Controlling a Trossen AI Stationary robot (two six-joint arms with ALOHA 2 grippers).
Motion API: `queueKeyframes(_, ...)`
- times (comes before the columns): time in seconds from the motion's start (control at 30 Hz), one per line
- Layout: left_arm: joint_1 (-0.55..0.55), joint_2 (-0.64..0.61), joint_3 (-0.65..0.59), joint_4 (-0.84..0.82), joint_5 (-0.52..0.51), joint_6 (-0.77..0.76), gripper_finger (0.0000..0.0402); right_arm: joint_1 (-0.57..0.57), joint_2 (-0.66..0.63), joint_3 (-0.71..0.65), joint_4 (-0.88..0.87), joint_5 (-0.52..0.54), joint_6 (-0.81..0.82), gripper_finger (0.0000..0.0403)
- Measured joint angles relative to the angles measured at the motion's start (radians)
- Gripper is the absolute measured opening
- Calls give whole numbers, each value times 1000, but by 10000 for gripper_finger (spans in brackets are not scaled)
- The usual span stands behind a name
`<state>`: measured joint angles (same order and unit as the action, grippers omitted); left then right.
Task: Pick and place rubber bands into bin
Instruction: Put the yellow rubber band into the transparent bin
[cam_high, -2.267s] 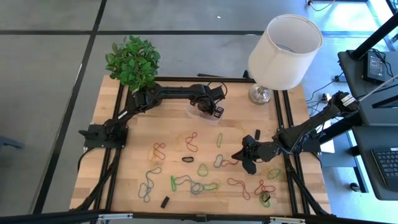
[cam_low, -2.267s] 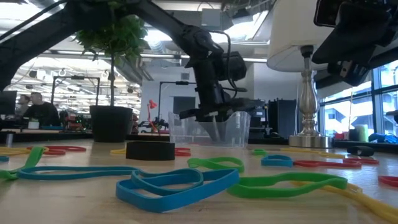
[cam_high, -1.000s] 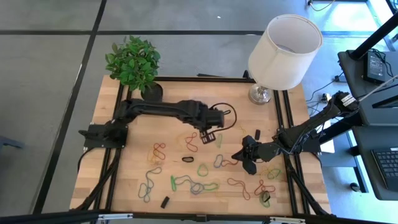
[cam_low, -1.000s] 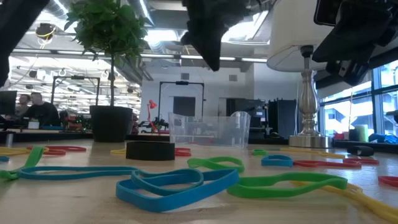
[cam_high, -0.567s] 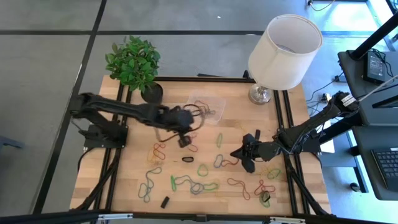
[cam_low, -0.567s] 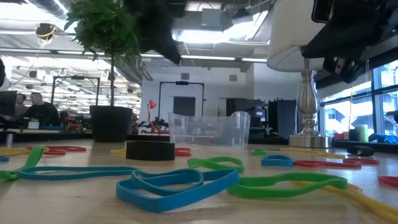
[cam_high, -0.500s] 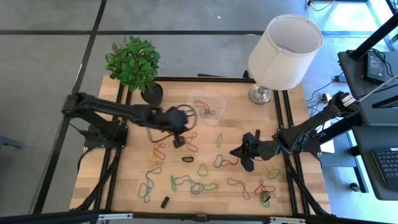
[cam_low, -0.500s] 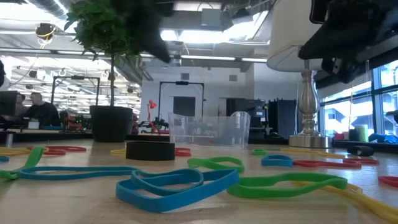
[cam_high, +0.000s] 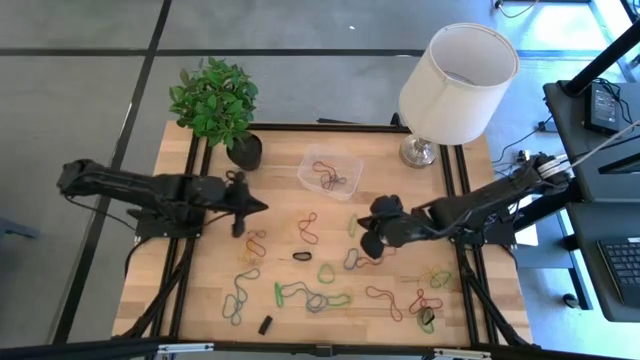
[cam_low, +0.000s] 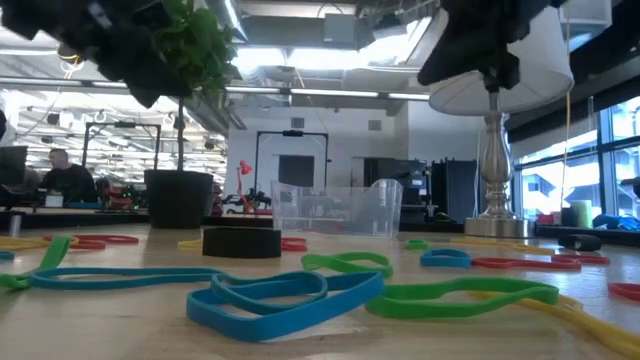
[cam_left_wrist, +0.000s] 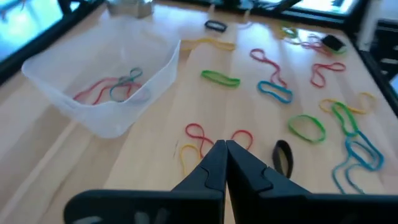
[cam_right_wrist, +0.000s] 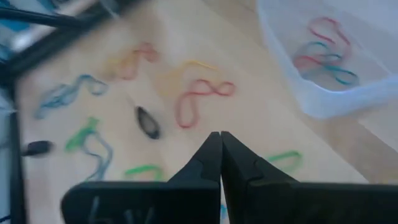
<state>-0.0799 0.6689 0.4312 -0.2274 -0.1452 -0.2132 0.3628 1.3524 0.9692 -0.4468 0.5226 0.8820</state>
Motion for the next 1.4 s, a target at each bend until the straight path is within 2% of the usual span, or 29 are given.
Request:
queueKeyframes(0.13,0,-72,-45,26,27,111,1,-41,71,125,-253,-25,132,2)
queueKeyframes(0.23,0,-84,-57,44,85,213,1,-84,124,185,-449,-71,226,3)
queueKeyframes(0.37,0,-71,-59,74,141,198,1,-164,188,210,-636,-156,311,17)
queueKeyframes(0.5,0,-60,-58,117,167,181,1,-247,234,182,-697,-183,322,46)
queueKeyframes(0.73,0,-50,-59,173,165,171,1,-370,289,75,-647,-244,228,109)
queueKeyframes(0.97,0,-48,-59,178,165,106,1,-435,292,-94,-466,-317,157,146)
queueKeyframes(1.23,0,-48,-59,179,146,94,1,-448,281,-205,-305,-339,165,133)
queueKeyframes(1.4,0,-48,-59,179,106,94,1,-447,281,-207,-280,-352,159,86)
